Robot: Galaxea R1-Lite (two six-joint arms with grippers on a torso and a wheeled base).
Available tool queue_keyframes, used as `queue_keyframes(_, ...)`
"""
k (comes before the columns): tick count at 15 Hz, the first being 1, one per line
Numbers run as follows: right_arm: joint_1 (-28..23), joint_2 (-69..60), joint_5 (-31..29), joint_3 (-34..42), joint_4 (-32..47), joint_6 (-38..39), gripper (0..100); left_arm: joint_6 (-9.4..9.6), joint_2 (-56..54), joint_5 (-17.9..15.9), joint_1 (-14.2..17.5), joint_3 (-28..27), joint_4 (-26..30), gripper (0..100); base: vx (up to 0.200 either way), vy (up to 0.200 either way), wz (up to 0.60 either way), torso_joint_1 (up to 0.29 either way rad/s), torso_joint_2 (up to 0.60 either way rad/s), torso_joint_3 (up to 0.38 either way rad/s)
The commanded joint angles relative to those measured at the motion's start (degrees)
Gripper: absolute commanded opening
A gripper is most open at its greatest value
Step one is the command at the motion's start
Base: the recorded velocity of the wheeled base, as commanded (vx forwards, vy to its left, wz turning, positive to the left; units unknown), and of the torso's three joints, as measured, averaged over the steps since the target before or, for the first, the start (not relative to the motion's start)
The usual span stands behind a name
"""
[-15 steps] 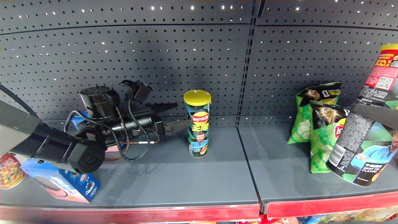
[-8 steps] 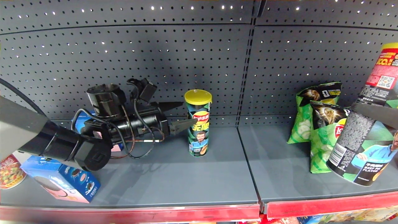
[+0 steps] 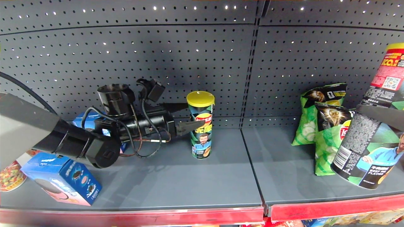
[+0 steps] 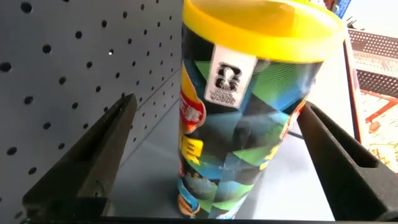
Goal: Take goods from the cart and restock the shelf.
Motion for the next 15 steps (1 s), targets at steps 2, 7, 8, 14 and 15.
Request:
queue_keyframes(2, 0.0, 0.2, 0.0, -0.1, 0.0, 0.0, 0, -0.12, 1.4, -1.0, 0.3, -1.6, 0.0, 100, 0.000, 0.000, 0.00, 0.000, 0.00, 0.000)
queue_keyframes(7, -0.1, 0.4, 0.2, 0.2, 0.0, 0.0, 0, -0.29, 4.6, -3.8, -0.1, -6.6, 1.7, 100, 0.000, 0.000, 0.00, 0.000, 0.00, 0.000)
queue_keyframes(8, -0.2, 0.5, 0.2, 0.2, 0.0, 0.0, 0, -0.29, 4.7, -3.8, -0.5, -7.6, 3.1, 100, 0.000, 0.000, 0.00, 0.000, 0.00, 0.000)
queue_keyframes(14, -1.1, 0.7, 0.2, 0.2, 0.0, 0.0, 0, -0.29, 4.7, -3.9, -1.8, -13.3, 8.6, 100, 0.000, 0.000, 0.00, 0.000, 0.00, 0.000)
queue_keyframes(15, -1.3, 0.6, 0.2, 0.2, 0.0, 0.0, 0, -0.29, 5.0, -3.9, -2.4, -13.2, 8.6, 100, 0.000, 0.000, 0.00, 0.000, 0.00, 0.000)
